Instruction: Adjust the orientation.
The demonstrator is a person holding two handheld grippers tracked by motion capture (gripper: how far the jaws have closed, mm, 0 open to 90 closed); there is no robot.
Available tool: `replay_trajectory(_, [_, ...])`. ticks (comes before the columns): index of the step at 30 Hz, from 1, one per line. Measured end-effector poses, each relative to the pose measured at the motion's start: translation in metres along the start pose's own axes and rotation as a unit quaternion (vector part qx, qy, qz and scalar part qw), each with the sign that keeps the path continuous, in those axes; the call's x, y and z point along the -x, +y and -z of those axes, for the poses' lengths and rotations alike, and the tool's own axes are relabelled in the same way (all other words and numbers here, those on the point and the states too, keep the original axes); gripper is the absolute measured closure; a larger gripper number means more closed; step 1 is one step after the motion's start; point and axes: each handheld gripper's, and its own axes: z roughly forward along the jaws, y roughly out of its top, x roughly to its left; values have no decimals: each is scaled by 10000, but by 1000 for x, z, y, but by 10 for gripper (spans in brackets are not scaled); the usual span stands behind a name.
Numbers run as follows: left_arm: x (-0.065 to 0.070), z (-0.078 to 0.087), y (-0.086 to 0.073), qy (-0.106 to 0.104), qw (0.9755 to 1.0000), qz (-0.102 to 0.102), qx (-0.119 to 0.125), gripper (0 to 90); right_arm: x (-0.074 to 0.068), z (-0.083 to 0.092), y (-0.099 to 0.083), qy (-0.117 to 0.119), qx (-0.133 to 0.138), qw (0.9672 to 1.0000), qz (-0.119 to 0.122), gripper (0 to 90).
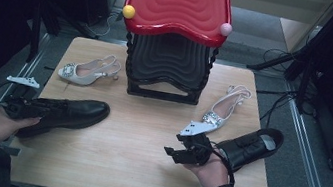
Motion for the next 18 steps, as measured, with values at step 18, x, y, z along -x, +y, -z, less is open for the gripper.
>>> replay_trajectory(18, [50,-7,26,-251,9992,-192,228,817,0,2,6,8,270,9996,-60,407])
